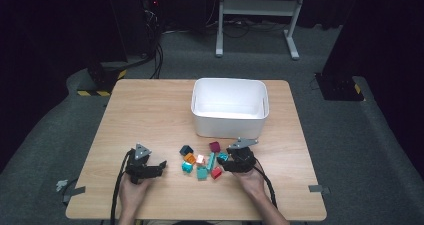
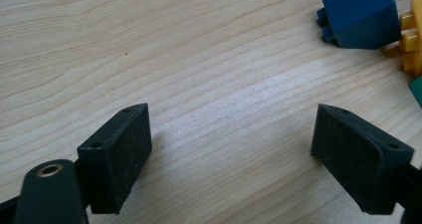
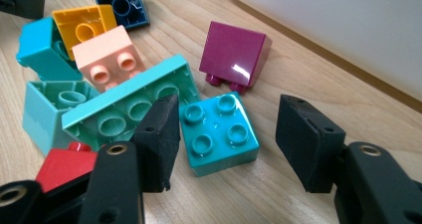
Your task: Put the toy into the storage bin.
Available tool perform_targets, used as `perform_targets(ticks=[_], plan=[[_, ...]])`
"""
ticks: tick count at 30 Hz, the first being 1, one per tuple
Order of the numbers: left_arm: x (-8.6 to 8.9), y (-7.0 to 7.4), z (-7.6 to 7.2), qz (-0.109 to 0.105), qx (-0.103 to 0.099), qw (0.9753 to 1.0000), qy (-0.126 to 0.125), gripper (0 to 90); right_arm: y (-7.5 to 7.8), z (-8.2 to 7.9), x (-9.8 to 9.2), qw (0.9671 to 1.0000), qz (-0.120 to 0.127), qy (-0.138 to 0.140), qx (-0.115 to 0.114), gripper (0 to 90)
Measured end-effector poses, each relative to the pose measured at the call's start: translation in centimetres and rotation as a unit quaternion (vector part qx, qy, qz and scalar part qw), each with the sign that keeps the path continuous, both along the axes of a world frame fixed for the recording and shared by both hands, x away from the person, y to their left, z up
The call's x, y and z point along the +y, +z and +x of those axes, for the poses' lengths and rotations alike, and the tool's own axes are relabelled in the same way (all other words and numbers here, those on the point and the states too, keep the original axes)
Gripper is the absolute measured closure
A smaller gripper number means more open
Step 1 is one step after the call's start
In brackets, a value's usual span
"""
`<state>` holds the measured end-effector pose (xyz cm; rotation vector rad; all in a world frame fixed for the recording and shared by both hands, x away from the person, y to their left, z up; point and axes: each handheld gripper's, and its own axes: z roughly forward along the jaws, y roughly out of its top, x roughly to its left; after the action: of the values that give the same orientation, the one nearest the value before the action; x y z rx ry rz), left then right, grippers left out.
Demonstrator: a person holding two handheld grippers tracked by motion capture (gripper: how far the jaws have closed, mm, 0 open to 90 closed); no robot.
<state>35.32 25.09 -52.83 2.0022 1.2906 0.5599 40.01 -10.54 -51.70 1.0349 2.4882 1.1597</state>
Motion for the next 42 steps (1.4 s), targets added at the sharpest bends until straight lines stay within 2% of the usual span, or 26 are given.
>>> perform_targets(ticks=[4, 9, 17, 26, 35, 37, 42], plan=[[0.0, 0.0, 0.0, 0.0, 0.0, 1.0, 0.0, 16.0, -0.3, 0.0, 0.2, 0.9999, -0.014, 0.004, -0.001, 48.2], [0.0, 0.0, 0.0, 0.0, 0.0, 1.0, 0.0, 16.0, -0.4, -0.3, 0.2, 0.9998, -0.02, 0.003, -0.009, 56.9], [0.0, 0.0, 0.0, 0.0, 0.0, 1.0, 0.0, 16.0, -0.1, -0.6, -0.3, 0.9997, -0.018, 0.004, -0.019, 58.6], [0.0, 0.0, 0.0, 0.0, 0.0, 1.0, 0.0, 16.0, 1.1, -1.0, -1.4, 0.9993, 0.007, -0.009, -0.037, 58.7], [0.0, 0.0, 0.0, 0.001, 0.0, 1.0, 0.0, 15.9, 2.6, -1.2, -2.3, 0.9989, 0.028, -0.004, -0.039, 58.8], [0.0, 0.0, 0.0, 0.001, 0.0, 1.0, -0.002, 15.6, 3.1, -1.3, -2.6, 0.9986, 0.037, -0.006, -0.036, 58.8], [-0.1, 0.0, 0.0, 0.004, 0.0, 1.0, -0.001, 15.1, 3.9, -1.2, -3.0, 0.9986, 0.044, 0.0, -0.029, 58.7]])
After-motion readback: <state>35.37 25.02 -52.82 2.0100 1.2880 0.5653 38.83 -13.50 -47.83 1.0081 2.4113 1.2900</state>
